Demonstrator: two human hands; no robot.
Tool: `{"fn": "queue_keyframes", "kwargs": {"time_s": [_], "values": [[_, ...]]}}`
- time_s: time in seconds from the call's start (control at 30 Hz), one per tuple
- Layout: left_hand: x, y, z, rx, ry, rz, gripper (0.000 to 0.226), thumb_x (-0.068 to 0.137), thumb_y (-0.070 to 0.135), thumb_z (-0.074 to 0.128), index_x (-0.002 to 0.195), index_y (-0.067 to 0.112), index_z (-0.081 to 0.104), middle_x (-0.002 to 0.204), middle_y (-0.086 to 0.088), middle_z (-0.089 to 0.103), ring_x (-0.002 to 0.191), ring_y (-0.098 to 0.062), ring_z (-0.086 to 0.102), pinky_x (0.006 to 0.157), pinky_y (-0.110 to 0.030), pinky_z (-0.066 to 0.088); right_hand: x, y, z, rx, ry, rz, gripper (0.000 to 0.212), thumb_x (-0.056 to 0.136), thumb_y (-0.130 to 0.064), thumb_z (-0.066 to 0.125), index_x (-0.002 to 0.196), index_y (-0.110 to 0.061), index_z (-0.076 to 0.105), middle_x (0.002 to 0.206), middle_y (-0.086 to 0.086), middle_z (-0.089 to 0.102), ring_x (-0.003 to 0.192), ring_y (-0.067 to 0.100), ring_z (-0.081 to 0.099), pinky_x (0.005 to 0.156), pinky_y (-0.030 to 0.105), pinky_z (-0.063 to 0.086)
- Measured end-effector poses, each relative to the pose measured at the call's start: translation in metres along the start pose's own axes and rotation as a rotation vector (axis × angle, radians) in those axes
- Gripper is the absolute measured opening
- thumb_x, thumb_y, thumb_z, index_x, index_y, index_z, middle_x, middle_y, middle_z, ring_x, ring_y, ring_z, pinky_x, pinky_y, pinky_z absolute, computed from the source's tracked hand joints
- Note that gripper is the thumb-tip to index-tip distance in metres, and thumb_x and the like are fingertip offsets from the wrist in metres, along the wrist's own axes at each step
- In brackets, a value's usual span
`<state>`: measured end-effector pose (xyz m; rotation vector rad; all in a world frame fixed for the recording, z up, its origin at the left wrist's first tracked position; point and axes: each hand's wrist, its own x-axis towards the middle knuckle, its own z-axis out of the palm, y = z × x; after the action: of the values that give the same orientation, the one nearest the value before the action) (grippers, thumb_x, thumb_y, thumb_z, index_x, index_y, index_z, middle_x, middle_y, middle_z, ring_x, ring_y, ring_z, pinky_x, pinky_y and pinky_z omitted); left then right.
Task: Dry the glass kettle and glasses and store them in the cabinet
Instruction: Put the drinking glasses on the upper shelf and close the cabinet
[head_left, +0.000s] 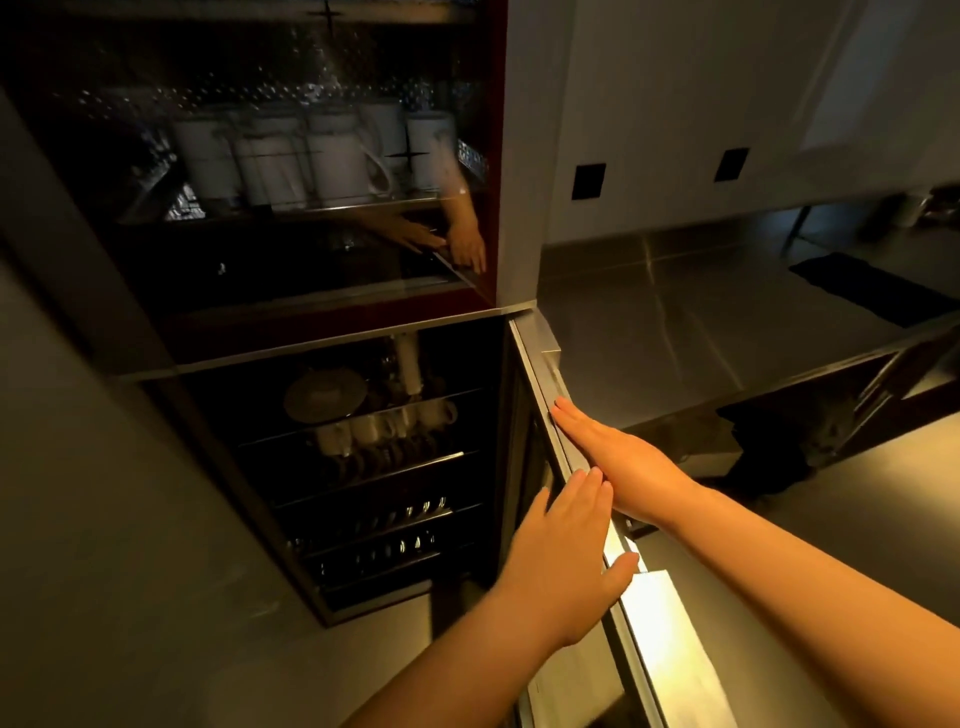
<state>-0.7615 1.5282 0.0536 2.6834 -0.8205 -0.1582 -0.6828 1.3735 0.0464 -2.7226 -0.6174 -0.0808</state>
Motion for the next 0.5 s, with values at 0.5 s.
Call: {"fn": "queue_keyframes", "kwargs": {"time_s": [0.5], "values": [[-0.032,-0.041,-0.031,-0.017,0.152,-0.121,0.058,0.097,0.040,0.046,0.149,0.024,0.024,0.155,0.004,0.027,0.143,-0.015,0.023,0.106,-0.029,-0.002,0.029,-0.062,0.025,-0.161,0.057,0.056,0.074,0.094,-0.028,0.054,0.150,-0.023,0.006,0.158,-0.001,0.004,0.144,0.018,0.014,0.114,0.031,0.018]]}}
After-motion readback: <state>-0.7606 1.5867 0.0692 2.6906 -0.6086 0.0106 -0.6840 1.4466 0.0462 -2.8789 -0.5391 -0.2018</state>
